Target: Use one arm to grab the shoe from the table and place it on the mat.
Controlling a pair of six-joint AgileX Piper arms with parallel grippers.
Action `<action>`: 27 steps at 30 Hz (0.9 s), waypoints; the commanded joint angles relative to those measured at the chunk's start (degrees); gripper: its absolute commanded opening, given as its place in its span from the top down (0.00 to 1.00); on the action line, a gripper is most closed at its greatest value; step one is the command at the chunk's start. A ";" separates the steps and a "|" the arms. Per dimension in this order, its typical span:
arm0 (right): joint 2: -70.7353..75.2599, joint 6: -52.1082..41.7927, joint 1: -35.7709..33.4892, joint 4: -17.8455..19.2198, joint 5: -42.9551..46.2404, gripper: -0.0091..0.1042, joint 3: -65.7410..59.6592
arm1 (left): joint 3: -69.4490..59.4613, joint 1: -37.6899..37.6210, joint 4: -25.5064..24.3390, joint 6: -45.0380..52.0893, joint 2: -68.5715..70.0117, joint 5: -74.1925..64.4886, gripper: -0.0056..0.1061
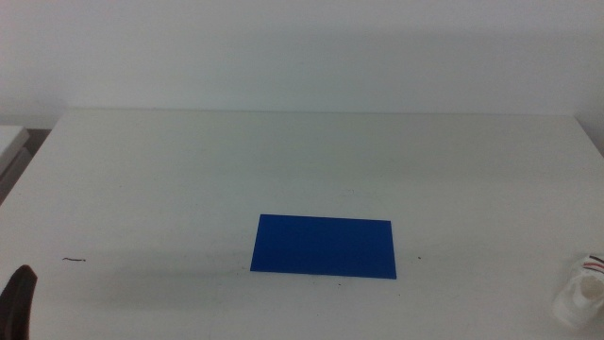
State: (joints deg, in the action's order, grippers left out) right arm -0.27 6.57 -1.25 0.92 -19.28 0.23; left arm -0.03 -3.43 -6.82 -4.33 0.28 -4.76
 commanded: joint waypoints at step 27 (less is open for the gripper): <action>-54.47 42.05 -0.39 4.09 -50.69 0.11 51.38 | 0.03 0.17 0.09 -0.11 -0.28 0.67 0.11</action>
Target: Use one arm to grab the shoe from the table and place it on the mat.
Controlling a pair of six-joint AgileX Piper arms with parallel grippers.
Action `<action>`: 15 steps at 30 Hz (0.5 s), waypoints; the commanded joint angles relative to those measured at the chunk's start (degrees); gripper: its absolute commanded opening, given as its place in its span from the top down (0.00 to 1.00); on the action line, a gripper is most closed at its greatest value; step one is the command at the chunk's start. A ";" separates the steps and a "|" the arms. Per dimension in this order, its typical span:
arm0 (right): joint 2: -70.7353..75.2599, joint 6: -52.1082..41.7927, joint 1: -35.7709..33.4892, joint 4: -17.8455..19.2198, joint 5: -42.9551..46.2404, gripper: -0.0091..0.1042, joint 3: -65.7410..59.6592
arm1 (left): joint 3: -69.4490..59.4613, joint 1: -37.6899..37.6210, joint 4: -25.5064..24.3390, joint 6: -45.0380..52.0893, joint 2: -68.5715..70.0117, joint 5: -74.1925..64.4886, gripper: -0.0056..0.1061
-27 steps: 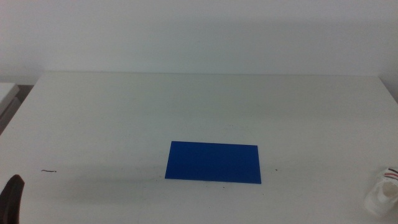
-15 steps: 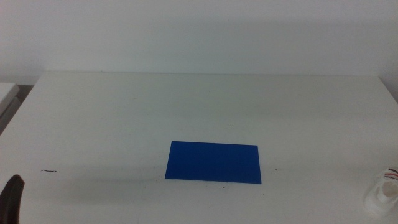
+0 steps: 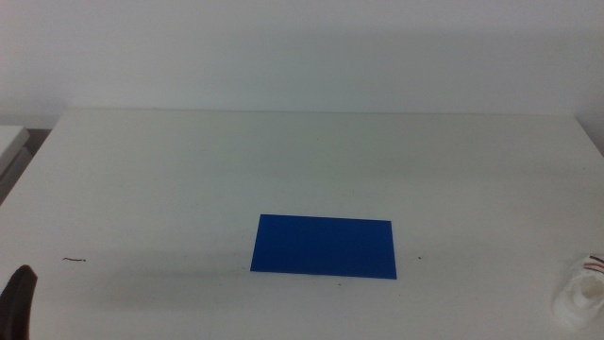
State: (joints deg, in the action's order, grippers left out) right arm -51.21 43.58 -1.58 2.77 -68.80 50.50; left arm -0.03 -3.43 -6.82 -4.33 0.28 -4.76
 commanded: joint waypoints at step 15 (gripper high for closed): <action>-27.24 10.51 1.73 6.84 9.49 0.11 1.18 | 0.03 0.17 0.09 -0.11 -0.28 0.67 0.11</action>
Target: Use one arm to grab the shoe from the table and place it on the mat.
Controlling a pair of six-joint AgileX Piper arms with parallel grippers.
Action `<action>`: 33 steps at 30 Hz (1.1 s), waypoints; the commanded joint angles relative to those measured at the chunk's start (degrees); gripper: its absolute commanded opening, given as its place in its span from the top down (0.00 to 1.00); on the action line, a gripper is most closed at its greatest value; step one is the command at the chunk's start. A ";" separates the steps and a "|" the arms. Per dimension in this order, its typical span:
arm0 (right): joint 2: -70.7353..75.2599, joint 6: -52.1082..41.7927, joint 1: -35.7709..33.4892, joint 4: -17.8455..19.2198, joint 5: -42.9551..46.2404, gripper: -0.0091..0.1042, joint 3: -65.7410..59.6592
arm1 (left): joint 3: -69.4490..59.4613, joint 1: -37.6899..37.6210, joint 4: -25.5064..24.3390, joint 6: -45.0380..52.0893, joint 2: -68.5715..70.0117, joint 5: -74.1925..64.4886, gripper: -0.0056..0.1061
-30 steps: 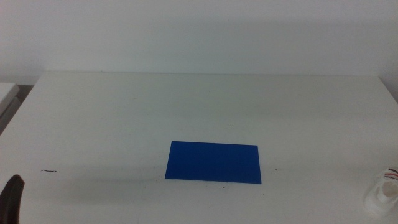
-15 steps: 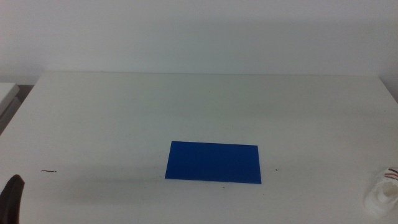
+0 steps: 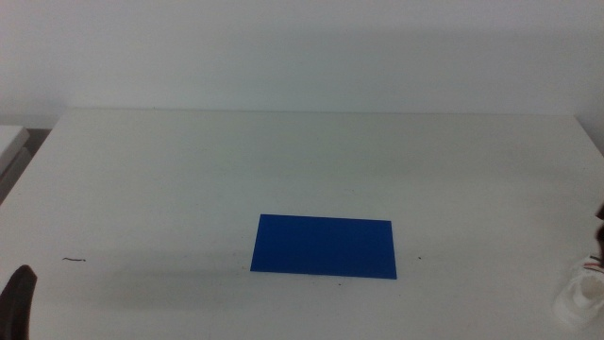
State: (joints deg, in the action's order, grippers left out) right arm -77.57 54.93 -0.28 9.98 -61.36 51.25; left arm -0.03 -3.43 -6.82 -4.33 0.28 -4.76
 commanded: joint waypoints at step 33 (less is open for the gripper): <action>-19.35 -6.93 1.72 -2.97 15.99 0.87 1.59 | 0.03 0.17 0.09 -0.11 -0.28 0.67 0.11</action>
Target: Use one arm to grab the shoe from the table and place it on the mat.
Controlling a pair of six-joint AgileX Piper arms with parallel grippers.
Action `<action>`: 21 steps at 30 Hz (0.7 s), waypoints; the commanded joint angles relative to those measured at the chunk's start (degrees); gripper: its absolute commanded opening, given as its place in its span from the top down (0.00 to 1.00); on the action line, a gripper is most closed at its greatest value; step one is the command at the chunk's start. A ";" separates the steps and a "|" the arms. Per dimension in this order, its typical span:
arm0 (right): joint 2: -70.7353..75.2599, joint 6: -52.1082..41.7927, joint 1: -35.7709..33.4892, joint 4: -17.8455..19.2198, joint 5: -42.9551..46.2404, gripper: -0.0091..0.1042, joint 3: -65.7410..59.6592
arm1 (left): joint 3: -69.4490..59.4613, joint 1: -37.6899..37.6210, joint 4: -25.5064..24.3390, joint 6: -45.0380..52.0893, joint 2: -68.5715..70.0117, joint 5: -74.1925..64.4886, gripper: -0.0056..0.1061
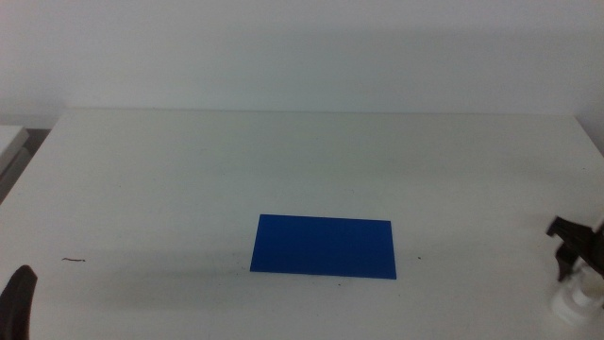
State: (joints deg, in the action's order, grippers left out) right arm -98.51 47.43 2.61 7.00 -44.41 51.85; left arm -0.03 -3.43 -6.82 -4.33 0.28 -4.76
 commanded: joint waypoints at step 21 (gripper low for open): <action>-19.56 20.48 -39.40 -2.19 -15.62 0.77 40.16 | 0.03 0.17 0.09 -0.11 -0.28 0.67 0.11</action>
State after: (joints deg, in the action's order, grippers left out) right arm -117.08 67.20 -36.13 4.22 -57.76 90.22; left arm -0.03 -3.43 -6.82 -4.33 0.28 -4.76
